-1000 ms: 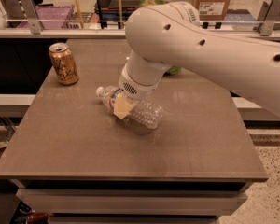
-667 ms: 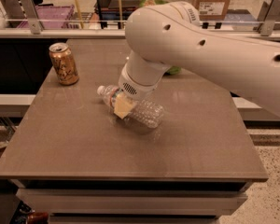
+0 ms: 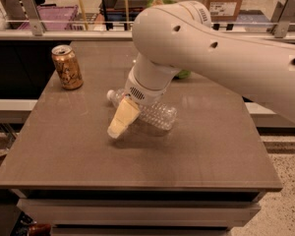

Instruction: Knock water bottle over

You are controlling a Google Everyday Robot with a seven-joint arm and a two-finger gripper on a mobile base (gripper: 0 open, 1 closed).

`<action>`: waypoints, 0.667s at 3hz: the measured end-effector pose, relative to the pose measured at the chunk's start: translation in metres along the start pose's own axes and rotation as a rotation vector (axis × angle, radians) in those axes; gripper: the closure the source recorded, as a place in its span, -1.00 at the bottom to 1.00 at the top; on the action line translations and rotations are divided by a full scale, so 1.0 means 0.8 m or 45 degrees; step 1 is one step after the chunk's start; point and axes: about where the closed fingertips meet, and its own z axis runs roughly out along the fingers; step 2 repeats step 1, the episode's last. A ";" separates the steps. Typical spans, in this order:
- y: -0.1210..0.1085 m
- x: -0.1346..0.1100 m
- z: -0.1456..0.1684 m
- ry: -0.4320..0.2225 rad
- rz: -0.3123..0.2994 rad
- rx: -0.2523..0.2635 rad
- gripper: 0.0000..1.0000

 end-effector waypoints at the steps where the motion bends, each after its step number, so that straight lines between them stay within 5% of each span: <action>1: 0.000 0.000 0.000 0.000 0.000 0.000 -1.00; 2: 0.000 0.000 0.000 0.000 0.000 0.000 -1.00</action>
Offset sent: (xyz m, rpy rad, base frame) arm 0.0000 0.0000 0.0000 0.0000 0.0000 0.0000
